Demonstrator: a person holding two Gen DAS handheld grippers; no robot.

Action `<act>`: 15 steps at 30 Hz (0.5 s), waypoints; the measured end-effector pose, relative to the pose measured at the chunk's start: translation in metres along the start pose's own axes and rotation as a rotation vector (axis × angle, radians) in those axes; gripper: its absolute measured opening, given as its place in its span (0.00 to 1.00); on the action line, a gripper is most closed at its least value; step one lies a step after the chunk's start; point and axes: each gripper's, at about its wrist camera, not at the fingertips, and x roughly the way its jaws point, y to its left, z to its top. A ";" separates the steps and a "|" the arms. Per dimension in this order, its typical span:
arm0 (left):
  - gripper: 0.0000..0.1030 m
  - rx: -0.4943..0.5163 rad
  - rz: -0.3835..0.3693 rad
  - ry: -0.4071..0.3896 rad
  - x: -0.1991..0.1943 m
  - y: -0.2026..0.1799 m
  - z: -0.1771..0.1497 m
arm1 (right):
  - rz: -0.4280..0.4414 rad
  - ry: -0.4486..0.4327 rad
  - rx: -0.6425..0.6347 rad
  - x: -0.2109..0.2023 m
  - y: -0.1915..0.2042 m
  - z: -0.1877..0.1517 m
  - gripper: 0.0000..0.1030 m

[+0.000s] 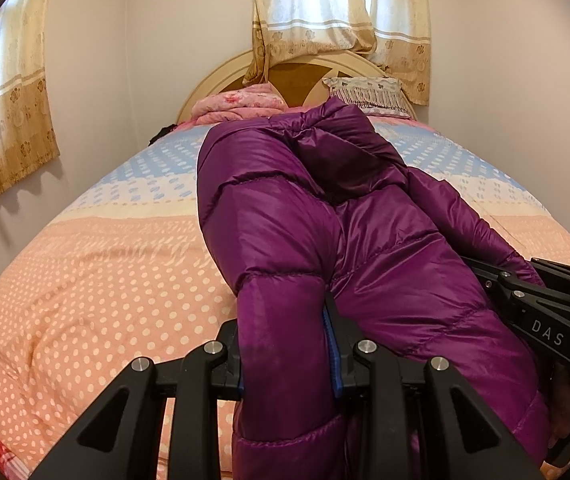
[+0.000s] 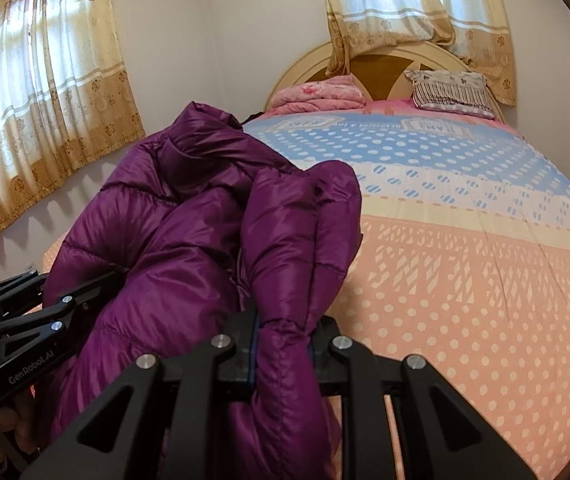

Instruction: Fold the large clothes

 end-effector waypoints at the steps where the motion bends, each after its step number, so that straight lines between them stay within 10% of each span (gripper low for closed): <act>1: 0.29 -0.004 -0.002 0.004 0.003 -0.001 -0.001 | -0.001 0.003 0.001 0.002 0.000 -0.001 0.19; 15: 0.29 -0.031 -0.006 0.059 0.025 0.012 -0.012 | -0.004 0.053 0.006 0.024 0.006 -0.008 0.19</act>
